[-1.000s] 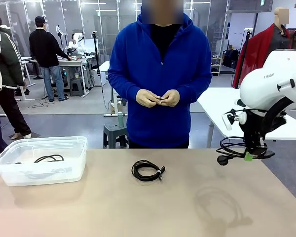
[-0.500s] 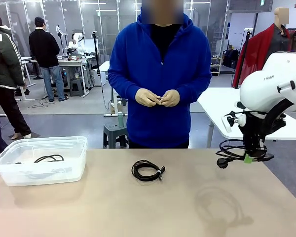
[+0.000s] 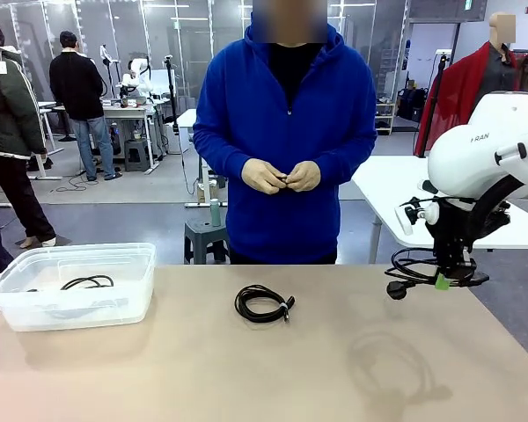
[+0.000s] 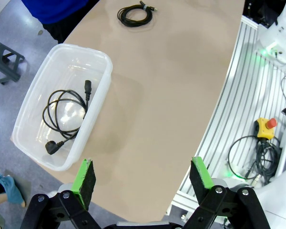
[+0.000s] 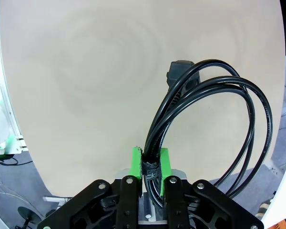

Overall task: Organize and store the cables.
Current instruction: Place the Power Cable into the Organizing box.

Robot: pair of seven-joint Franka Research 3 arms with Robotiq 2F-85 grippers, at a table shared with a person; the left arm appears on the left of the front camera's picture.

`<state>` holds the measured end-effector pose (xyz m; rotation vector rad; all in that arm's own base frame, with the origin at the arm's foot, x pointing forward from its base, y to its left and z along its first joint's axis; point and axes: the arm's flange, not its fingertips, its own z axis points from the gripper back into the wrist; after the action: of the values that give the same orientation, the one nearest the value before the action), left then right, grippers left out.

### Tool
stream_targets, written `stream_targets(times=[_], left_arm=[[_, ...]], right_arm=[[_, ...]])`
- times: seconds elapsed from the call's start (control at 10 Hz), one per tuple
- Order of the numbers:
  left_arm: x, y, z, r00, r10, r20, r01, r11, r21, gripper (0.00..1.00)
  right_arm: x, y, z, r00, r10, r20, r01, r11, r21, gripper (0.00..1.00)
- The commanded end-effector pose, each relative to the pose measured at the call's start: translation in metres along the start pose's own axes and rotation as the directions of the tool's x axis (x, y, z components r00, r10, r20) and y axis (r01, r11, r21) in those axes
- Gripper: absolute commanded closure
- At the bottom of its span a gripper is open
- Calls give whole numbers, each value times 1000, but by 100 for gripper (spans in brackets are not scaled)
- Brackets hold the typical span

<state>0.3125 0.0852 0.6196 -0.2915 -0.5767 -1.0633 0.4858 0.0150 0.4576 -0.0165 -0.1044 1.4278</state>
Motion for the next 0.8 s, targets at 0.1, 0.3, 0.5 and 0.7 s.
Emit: stream_targets(times=[0.1,0.3,0.5,0.7], left_arm=[[4,0,3,1000,10,-5,-10,1000,4,0],[4,0,3,1000,10,-5,-10,1000,4,0],[4,0,3,1000,10,-5,-10,1000,4,0],[4,0,3,1000,10,-5,-10,1000,4,0]], right_arm=[[0,0,0,1000,0,0,0,1000,0,82],[16,2,1,998,46,-41,-46,999,-15,82],[31,11,10,995,71,-69,-72,997,-4,82],[46,22,18,996,59,-70,-57,998,38,82]])
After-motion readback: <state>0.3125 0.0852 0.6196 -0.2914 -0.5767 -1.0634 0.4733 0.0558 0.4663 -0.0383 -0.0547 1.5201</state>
